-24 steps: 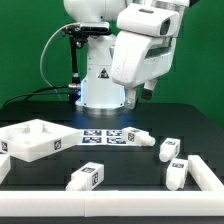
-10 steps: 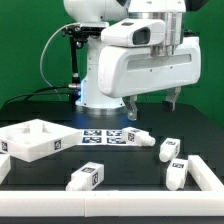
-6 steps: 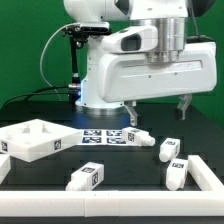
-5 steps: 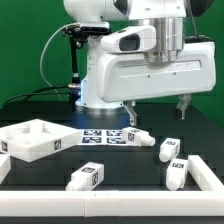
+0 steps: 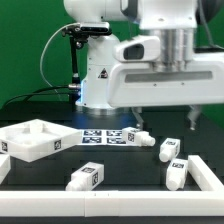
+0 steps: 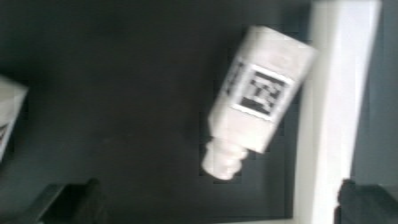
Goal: Assemble one leg
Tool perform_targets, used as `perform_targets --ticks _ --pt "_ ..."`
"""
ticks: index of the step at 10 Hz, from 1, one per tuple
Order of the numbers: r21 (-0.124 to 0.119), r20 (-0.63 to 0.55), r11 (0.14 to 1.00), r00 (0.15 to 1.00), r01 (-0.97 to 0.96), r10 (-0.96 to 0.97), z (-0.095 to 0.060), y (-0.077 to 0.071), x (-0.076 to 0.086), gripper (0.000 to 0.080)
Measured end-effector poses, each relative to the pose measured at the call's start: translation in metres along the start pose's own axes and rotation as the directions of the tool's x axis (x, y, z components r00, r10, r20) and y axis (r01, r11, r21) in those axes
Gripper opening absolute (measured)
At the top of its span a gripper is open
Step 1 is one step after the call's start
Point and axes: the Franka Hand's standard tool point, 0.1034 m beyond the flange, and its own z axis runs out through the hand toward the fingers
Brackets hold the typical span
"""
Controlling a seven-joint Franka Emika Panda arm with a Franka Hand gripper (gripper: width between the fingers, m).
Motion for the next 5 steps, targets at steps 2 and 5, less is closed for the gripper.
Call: perform_targets --ticks 2,5 --pt "0.04 -0.069 0.999 0.997 -0.014 0.017 0.005 0.003 0.023 0.065" --pt "0.038 -0.057 0.999 0.998 -0.02 0.023 0.0069 0.0026 0.0175 0.065"
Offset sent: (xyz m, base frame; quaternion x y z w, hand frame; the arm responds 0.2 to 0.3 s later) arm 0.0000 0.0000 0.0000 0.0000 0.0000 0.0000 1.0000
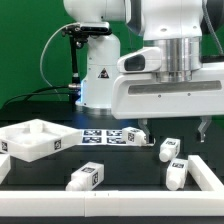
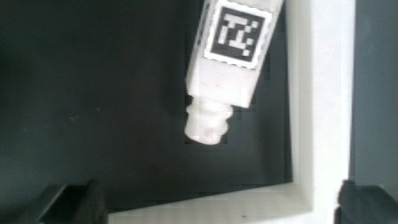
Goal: Assemble one leg
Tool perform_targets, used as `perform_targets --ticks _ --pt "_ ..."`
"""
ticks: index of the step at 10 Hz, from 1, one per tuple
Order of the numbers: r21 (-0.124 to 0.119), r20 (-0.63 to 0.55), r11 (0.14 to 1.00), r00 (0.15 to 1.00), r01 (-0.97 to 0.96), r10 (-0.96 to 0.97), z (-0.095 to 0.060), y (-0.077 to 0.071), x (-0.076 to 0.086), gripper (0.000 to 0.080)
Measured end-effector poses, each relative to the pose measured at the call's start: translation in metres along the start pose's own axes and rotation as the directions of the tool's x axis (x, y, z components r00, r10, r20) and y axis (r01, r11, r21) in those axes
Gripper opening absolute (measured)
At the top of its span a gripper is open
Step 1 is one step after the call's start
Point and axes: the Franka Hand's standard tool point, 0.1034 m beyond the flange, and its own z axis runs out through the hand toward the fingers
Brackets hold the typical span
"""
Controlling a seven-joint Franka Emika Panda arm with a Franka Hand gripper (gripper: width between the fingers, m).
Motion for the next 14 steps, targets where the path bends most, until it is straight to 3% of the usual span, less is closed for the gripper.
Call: perform_targets --ticks 1,3,8,14 --pt "-0.001 0.004 1.0 1.0 -0.006 0.006 0.003 0.002 -0.001 0.065" --pt "-0.01 0.036 0.996 0.995 -0.093 0.093 0.028 0.011 -0.008 0.065" --pt "-0.011 0.047 0.995 0.994 -0.099 0.1 0.06 0.004 -0.016 0.065" --pt "-0.014 0.046 0.998 0.997 -0.057 0.058 0.075 0.008 -0.027 0.0649"
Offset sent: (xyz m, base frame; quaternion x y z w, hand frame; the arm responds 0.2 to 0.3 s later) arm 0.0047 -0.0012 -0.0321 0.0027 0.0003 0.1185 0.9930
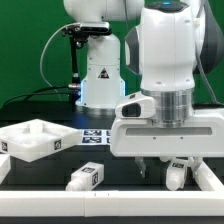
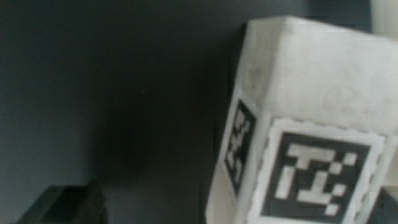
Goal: Assemble one leg
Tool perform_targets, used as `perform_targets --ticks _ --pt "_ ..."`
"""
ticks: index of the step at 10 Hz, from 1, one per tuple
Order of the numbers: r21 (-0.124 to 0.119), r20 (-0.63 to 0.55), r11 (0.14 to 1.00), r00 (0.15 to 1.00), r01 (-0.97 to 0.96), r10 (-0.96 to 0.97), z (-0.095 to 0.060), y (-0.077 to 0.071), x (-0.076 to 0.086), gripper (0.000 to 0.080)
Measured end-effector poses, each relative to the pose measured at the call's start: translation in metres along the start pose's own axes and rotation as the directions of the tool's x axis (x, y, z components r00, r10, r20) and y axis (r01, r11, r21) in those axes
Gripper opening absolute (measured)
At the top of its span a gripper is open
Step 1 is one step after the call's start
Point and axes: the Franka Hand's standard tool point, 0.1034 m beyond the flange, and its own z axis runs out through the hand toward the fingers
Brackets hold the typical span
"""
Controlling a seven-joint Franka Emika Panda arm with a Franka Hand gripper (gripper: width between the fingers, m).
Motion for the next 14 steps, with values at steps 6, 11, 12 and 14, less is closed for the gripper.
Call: perform_targets --ticks 6,11,12,14 --pt "-0.001 -0.016 0.996 0.996 0.088 -0.088 -0.016 0.011 0.008 0.0285" --pt "-0.013 -0.012 0.999 0.999 0.03 -0.03 -0.075 0.023 -0.043 0.0285" --pt "-0.014 -0.01 0.998 0.998 0.066 -0.066 -0.073 0.023 -0.041 0.0285" --pt "-0.014 -0.01 0.998 0.998 0.067 -0.067 -0.073 0.023 -0.041 0.0285"
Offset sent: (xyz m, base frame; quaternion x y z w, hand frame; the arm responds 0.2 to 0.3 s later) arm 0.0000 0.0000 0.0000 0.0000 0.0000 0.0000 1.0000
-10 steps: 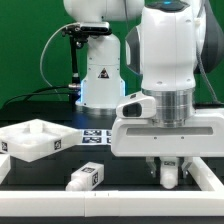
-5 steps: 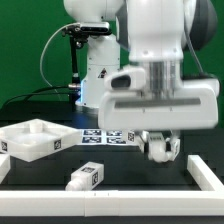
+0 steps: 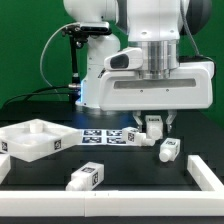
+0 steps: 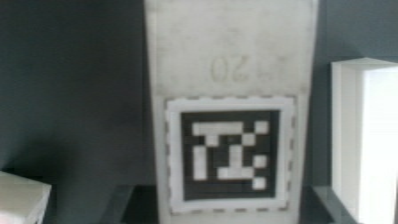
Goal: Assemble one leg
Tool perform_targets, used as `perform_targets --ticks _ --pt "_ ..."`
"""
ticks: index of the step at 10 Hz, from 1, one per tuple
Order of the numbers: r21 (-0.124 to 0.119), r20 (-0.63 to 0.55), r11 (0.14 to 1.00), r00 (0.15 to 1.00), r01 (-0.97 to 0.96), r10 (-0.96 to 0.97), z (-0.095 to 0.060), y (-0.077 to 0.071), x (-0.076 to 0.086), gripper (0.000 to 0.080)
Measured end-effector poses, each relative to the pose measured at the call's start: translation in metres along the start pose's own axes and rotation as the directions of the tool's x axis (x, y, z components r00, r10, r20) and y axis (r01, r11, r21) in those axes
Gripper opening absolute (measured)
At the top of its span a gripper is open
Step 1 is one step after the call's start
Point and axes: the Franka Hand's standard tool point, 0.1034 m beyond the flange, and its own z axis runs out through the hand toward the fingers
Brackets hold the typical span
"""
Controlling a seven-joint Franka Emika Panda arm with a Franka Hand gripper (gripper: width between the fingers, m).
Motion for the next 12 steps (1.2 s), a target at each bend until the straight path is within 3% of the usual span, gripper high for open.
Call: perform_targets --ticks 1,2,4,5,9,11,12 --pt "0.0 0.0 1.0 1.0 0.004 -0.004 0.0 0.0 -0.002 0.0285" --pt "-0.006 -0.006 1.0 1.0 0.031 -0.031 0.001 0.008 -0.022 0.0285" --pt "-0.026 0.001 0.994 0.994 0.11 -0.11 -0.003 0.048 -0.07 0.0285" --pt "-0.031 -0.007 0.995 0.996 0.094 -0.094 0.0 0.057 -0.078 0.0285" --pt "-0.031 -0.006 0.993 0.993 0.117 -0.118 0.002 0.054 -0.077 0.0286" --pt "-0.05 -0.029 0.98 0.981 0.193 -0.194 0.03 0.088 -0.102 0.0286" --pt "-0.056 -0.029 0.979 0.98 0.195 -0.197 0.043 0.094 -0.109 0.0286"
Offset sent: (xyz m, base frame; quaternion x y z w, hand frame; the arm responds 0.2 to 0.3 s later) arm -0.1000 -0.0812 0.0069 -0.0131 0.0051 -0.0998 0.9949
